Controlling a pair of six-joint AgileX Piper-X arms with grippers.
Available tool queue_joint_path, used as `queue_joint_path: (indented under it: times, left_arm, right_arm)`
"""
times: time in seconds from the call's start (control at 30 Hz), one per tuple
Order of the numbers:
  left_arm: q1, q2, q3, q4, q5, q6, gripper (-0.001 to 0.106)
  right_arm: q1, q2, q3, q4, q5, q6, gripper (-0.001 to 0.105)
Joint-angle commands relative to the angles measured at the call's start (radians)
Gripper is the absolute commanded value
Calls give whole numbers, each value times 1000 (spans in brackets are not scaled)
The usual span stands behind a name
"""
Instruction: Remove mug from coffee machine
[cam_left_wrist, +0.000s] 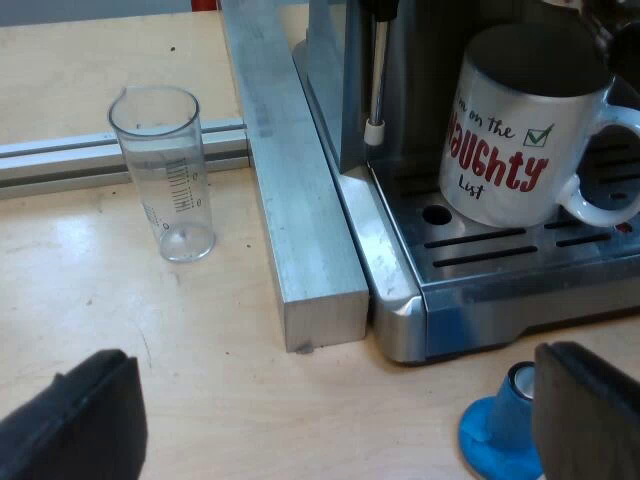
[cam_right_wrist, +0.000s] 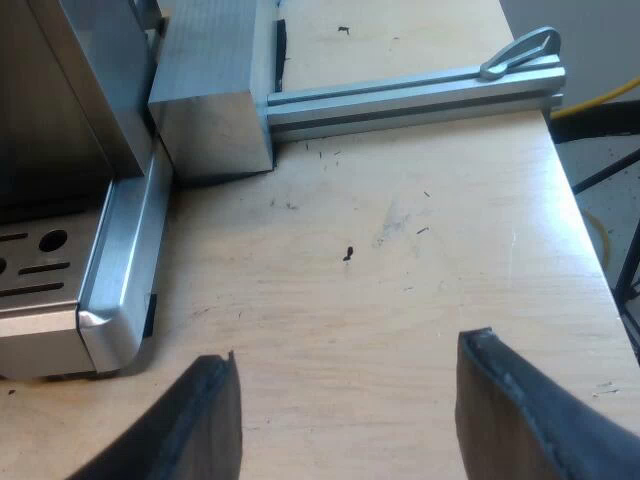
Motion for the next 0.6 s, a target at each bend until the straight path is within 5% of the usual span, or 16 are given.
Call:
queue_joint_path:
  times: [0.03,0.17,0.3,0.47,0.6]
  left_arm:
    - [-3,-134,-3,-15,0,3,80]
    - [-3,-134,-3,-15,24,3,80]
    - [-3,-134,-3,-13,24,3,80]
    - [-7,-113,-34,-8,131,-10,80]
    - [-16,-92,-58,-4,133,-17,80]
  right_arm:
    - [0,-33,-5,-11,0,-4,51]
    - [0,-31,-5,-11,0,2,51]
    - [0,-27,-11,-3,0,-66,51]
    - [4,20,-59,-2,-15,-50,51]
    - [37,72,-98,3,-40,-30,51]
